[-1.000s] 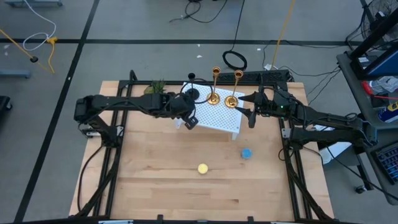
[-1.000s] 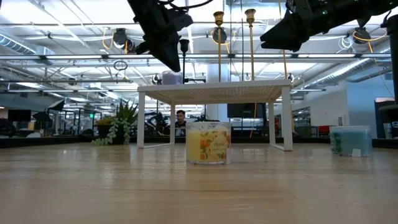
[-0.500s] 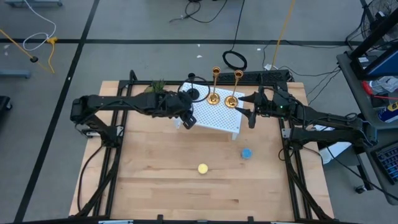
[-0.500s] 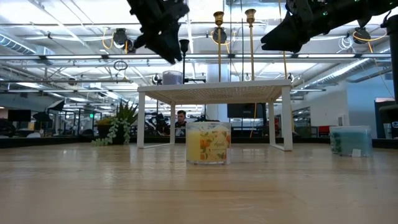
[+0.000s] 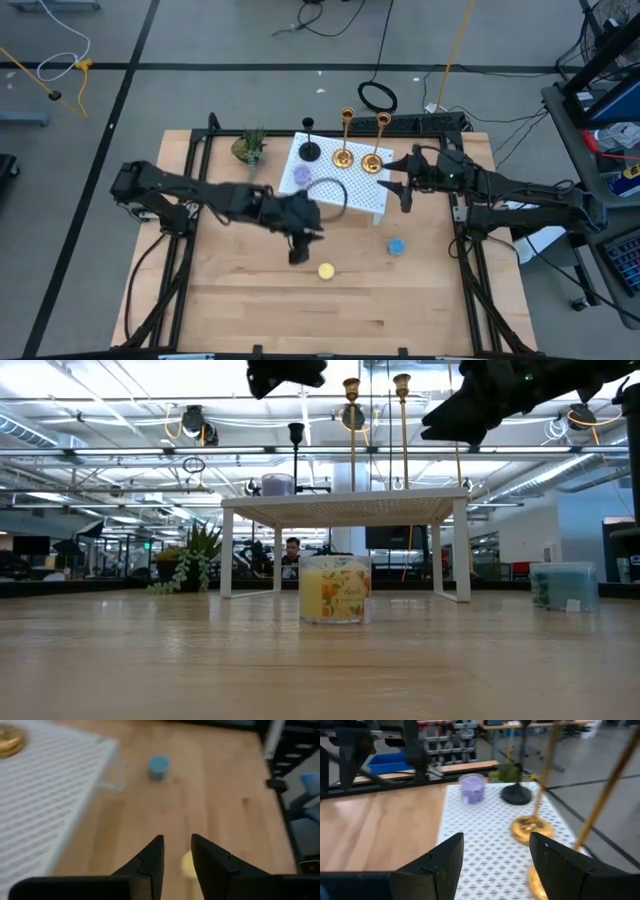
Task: Pick & Place candle stick holders
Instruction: Put the yellow scented candle on the shelf
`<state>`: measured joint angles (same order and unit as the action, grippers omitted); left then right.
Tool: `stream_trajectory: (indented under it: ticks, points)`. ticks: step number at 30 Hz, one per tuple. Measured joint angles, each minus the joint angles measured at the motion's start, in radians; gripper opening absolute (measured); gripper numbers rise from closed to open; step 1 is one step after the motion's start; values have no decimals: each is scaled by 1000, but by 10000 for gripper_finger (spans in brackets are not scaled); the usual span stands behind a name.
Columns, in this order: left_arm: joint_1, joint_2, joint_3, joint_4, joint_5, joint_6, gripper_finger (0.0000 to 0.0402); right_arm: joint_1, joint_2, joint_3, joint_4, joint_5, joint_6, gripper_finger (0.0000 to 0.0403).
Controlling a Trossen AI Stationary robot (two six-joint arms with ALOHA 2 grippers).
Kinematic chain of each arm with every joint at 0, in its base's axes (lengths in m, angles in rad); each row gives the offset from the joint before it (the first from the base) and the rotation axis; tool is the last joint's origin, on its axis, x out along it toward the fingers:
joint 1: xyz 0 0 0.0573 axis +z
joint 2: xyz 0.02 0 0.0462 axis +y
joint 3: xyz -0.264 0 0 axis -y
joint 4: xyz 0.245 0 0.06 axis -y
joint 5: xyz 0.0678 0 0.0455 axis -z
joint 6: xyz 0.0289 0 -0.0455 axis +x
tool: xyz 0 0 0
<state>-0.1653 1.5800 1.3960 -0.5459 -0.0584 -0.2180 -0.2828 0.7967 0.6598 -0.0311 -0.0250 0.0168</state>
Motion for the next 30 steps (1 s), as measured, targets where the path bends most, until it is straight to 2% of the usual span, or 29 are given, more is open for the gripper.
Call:
stream_trajectory:
  ticks: [4, 8, 13, 20, 30]
  points:
    - [-74, 65, 0, 35, -45, 13, 93, 39, 0, -1, -3, -57, -2, 224]
    - [-109, 151, -1, 102, -56, 22, 93, 81, 0, -1, -4, -58, 1, 224]
    - [-101, 241, 0, 146, -23, -19, 93, 118, 0, 0, -3, -57, 0, 224]
    - [-61, 338, 0, 126, 22, -28, 93, 135, 0, 0, -4, -55, -17, 224]
    - [-48, 415, 0, 93, 94, -55, 93, 134, 0, -44, 4, -55, -30, 224]
